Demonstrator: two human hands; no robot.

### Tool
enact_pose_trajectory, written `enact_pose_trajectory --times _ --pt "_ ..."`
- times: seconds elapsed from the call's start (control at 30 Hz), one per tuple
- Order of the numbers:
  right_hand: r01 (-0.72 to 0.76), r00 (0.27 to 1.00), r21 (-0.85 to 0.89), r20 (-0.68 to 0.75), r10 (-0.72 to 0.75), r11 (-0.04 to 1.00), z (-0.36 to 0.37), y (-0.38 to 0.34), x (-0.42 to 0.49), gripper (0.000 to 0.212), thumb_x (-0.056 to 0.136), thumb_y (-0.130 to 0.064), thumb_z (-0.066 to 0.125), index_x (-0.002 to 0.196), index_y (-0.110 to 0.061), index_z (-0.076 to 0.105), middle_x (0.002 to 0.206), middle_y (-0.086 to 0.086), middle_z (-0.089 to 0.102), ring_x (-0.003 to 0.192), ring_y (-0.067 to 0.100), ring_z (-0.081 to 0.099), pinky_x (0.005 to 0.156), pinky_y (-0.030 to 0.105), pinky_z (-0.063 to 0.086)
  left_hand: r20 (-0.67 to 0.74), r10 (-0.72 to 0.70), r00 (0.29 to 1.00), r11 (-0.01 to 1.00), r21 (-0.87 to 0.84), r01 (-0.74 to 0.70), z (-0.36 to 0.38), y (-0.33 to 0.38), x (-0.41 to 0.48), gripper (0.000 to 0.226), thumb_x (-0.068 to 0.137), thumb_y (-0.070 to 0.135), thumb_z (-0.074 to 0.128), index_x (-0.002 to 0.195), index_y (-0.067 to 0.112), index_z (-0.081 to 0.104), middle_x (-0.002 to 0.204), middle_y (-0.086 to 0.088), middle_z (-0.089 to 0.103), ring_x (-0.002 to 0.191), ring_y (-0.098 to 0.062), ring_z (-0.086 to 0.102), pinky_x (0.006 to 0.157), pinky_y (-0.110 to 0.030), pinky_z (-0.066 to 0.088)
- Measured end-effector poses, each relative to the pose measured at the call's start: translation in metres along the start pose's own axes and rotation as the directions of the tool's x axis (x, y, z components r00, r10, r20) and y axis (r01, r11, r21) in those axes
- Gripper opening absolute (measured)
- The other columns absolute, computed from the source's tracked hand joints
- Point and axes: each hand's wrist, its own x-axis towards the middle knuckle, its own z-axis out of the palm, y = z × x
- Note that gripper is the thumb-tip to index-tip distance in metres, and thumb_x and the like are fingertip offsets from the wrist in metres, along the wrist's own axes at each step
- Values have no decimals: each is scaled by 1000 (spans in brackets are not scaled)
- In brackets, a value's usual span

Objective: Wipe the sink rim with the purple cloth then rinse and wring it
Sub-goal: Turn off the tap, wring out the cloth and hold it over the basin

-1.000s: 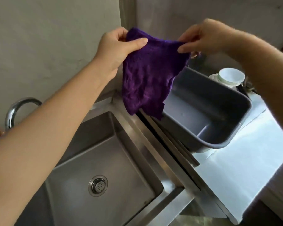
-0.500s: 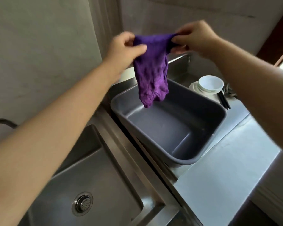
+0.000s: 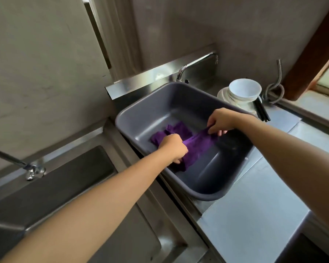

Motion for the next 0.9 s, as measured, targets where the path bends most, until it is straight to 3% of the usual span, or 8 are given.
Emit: enact_pose_trajectory --times 0.1,0.23,0.33,0.47,0.57,0.67,0.8,0.9 --pt "79 983 -74 -160 -90 994 1 -21 15 17 80 -19 69 91 -7 72 83 14 73 67 19 62 75 28 50 -1 -106 994 991 -83 105 -20 -5 24 37 89 -2 49 126 -7 48 107 -30 64 85 -38 69 68 -40 59" --pt "81 948 33 -312 -67 996 10 -44 50 26 78 -26 71 97 -9 72 99 11 71 94 26 63 83 31 47 -118 -169 979 985 -41 165 -53 -14 57 39 90 -2 50 128 -7 45 111 -29 62 84 -39 69 70 -44 59" --pt "46 966 78 -256 -25 996 28 -55 76 35 81 -28 68 107 -5 67 111 15 66 104 29 59 86 32 45 -142 -176 974 943 260 209 -62 -17 75 31 89 6 54 118 -6 53 107 -24 64 79 -35 69 73 -41 59" --pt "-37 988 71 -148 47 997 57 -55 97 62 80 -36 70 127 -2 48 129 18 53 117 33 51 91 33 41 20 -215 976 825 539 171 -54 -20 86 46 88 21 62 124 -5 49 120 -22 58 82 -37 67 79 -44 57" --pt "-126 974 116 -172 145 985 66 -52 105 60 79 -35 71 123 -2 48 129 19 51 116 35 51 89 35 44 88 -227 970 858 489 156 -52 -22 98 51 88 18 62 131 -2 42 132 -20 47 101 -38 62 83 -46 56" --pt "-187 962 163 -167 214 969 71 -55 110 46 80 -25 69 118 -3 55 125 18 56 112 34 56 86 34 47 134 -228 964 910 383 161 -53 -23 106 42 87 7 61 125 -3 45 124 -17 47 107 -34 56 68 -33 55" --pt "-206 950 214 -188 248 955 79 -56 117 28 79 -15 55 106 -8 61 117 14 60 112 35 54 91 40 45 113 -207 972 892 430 140 -53 -25 115 20 85 8 64 100 4 52 103 -15 51 78 -24 51 50 -25 41" --pt "-154 946 221 -250 208 963 75 -54 122 23 77 -19 57 97 -12 65 111 13 63 105 33 56 82 35 46 77 -199 977 860 492 136 -60 -25 119 23 84 10 65 102 1 54 100 -15 53 61 -20 47 49 -26 42"
